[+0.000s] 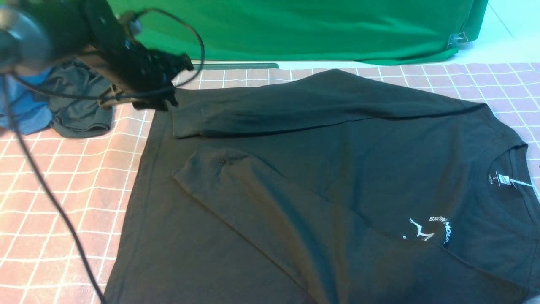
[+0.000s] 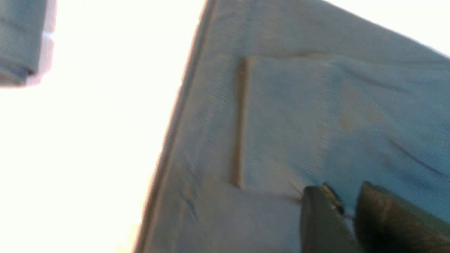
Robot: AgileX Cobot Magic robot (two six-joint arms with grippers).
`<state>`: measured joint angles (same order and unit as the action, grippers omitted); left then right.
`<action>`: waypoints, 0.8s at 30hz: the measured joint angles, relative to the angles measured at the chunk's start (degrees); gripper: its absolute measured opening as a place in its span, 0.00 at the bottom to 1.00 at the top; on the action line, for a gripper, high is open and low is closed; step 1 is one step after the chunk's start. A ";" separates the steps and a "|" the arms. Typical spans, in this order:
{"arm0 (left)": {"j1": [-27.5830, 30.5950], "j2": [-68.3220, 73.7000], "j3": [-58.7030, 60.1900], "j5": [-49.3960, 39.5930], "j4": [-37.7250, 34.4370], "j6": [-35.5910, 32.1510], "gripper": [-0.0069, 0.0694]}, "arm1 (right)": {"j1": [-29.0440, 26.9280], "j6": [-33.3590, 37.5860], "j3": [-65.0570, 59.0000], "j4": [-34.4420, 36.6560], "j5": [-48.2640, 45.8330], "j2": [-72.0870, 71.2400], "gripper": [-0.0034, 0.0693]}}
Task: Fold a long-sleeved shirt over a pink coffee tablecloth.
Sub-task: 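Fold the left side of the dark shirt inward over its body with the left gripper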
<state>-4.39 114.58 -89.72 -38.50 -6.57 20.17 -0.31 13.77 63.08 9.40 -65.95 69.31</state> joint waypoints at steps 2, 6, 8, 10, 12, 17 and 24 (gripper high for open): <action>0.00 2.96 -0.58 1.54 0.90 -0.81 0.52 | 0.00 0.52 0.00 0.25 -0.12 0.00 0.19; 0.00 6.06 -0.70 3.38 2.30 -1.72 0.67 | 0.00 1.30 0.00 0.81 -0.13 0.00 0.20; 0.00 7.28 -0.70 4.05 2.43 -1.85 0.71 | 0.00 1.36 0.00 0.98 -0.13 0.00 0.20; 0.00 7.69 -0.70 4.44 2.14 -2.18 0.73 | 0.00 1.36 0.00 1.04 -0.13 0.00 0.20; 0.00 8.02 -0.74 5.10 1.24 -2.76 0.73 | 0.00 1.36 0.00 1.25 -0.13 0.00 0.20; 0.00 8.63 -0.81 5.72 -0.65 -4.60 0.71 | 0.00 1.41 0.00 1.37 -0.02 -0.04 0.21; 0.00 9.17 -1.30 5.44 -1.31 -6.63 0.46 | 0.00 1.41 0.00 1.65 1.14 -0.06 0.22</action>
<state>-4.39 123.75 -91.02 -33.06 -7.87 13.54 -0.31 15.18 63.08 11.06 -64.81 69.25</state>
